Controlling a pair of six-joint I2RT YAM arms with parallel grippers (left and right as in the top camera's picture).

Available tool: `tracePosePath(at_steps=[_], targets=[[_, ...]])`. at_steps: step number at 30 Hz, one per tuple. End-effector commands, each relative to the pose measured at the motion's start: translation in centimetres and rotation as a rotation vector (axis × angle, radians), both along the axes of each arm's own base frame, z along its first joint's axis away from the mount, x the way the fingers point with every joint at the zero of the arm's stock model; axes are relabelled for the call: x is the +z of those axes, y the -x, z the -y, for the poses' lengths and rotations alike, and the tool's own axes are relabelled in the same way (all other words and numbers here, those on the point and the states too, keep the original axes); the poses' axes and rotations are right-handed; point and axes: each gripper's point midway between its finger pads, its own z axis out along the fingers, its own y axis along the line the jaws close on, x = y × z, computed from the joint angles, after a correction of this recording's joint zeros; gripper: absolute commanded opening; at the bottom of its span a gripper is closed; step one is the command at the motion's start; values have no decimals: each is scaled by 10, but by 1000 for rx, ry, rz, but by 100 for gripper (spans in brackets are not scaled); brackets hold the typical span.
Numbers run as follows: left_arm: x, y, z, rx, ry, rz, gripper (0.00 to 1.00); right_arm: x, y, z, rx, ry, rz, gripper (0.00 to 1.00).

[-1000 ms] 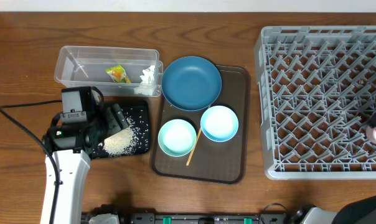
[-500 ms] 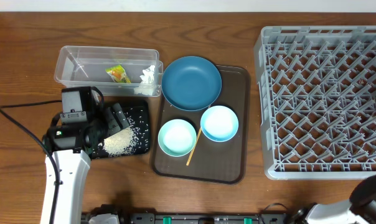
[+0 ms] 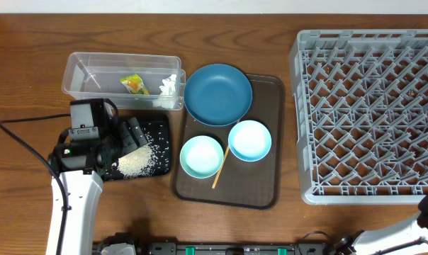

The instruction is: Sort waste into correct bins and load items into the dishwasher rack

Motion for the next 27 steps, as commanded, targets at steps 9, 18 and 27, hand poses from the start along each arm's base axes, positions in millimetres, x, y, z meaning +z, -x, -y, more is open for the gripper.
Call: tracePosePath(at_steps=[9,18,27], targets=[[3,-1,-3,11,-10,3,97,-18,-3,10,-20,-30,4,1],[3,-1,-3,11,-10,3,97,-31,-6,14,-20,-46,-7,1],[3,-1,-3,11,-10,3,97,-38,-6,15,-22,-55,-16,1]])
